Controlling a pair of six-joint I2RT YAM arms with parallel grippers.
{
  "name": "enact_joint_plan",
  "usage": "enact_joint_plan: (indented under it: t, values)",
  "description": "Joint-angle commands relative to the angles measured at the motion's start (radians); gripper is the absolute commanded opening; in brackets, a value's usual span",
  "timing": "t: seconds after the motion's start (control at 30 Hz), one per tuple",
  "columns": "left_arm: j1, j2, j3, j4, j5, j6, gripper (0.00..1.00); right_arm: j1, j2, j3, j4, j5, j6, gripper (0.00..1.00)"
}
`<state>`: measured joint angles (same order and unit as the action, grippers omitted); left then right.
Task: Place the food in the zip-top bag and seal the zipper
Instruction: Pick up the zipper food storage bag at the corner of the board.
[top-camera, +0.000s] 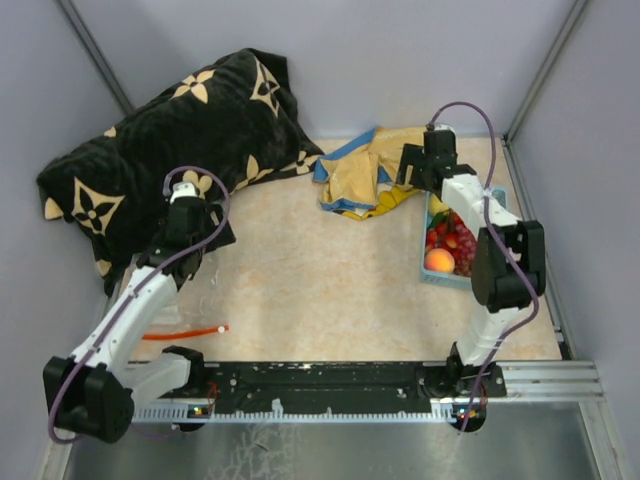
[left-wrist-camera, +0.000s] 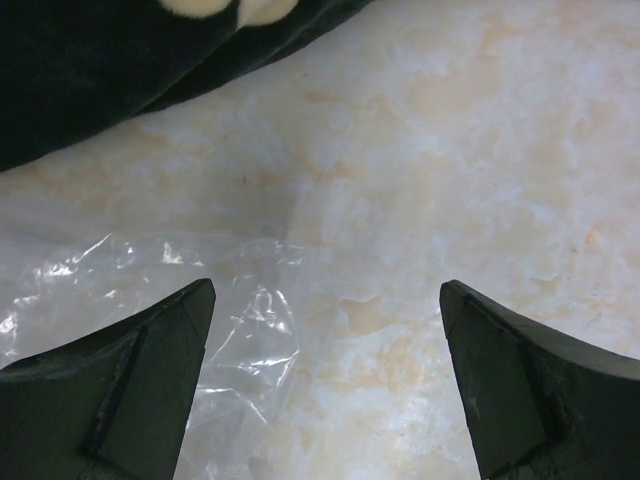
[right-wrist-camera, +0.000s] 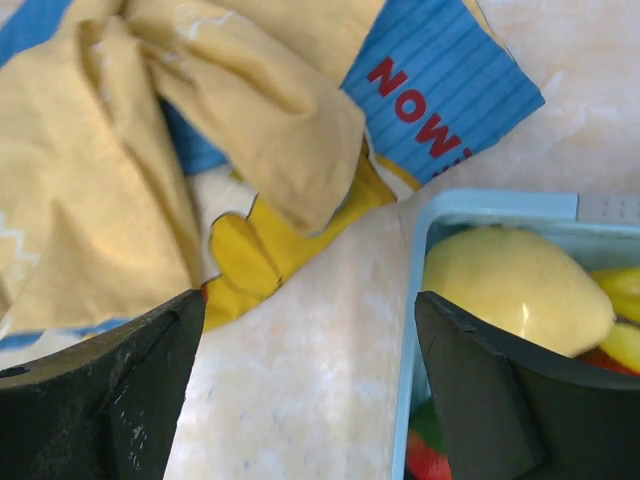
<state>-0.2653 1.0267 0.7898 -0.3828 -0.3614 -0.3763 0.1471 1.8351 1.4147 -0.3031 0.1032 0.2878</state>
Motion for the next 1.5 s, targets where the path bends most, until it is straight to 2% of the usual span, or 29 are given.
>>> enact_joint_plan:
  t: [0.0, 0.13, 0.5, 0.63, 0.87, 0.97, 1.03, 1.13, 1.33, 1.47]
  values:
    - [0.074, 0.096, 0.096, -0.180, -0.037, -0.067, 1.00, 0.055, -0.256, -0.096, 0.002, 0.004, -0.029, 0.87]
    - [0.147, 0.153, 0.136, -0.245, 0.019, -0.097, 0.99, 0.105, -0.398, -0.228, 0.007, -0.022, -0.018, 0.87]
    - [0.149, 0.224, 0.099, -0.297, 0.116, -0.085, 0.99, 0.207, -0.725, -0.542, 0.042, -0.119, 0.069, 0.87]
    - [0.149, 0.268, 0.079, -0.306, 0.132, -0.099, 0.95, 0.207, -0.749, -0.621, 0.055, -0.135, 0.082, 0.87]
    - [0.144, 0.315, 0.044, -0.255, 0.069, -0.078, 0.87, 0.207, -0.776, -0.667, 0.087, -0.155, 0.086, 0.87]
    - [0.144, 0.348, 0.043, -0.232, 0.060, -0.073, 0.79, 0.207, -0.760, -0.669, 0.097, -0.165, 0.081, 0.87]
    - [0.144, 0.369, 0.048, -0.225, 0.070, -0.065, 0.68, 0.208, -0.758, -0.671, 0.099, -0.173, 0.078, 0.87]
    - [0.143, 0.368, 0.059, -0.220, 0.095, -0.059, 0.40, 0.214, -0.771, -0.675, 0.101, -0.170, 0.068, 0.87]
    - [0.144, 0.294, 0.090, -0.214, 0.227, -0.093, 0.01, 0.232, -0.791, -0.686, 0.105, -0.176, 0.068, 0.87]
    - [0.143, 0.245, 0.103, -0.210, 0.282, -0.131, 0.00, 0.261, -0.797, -0.690, 0.118, -0.180, 0.075, 0.87]
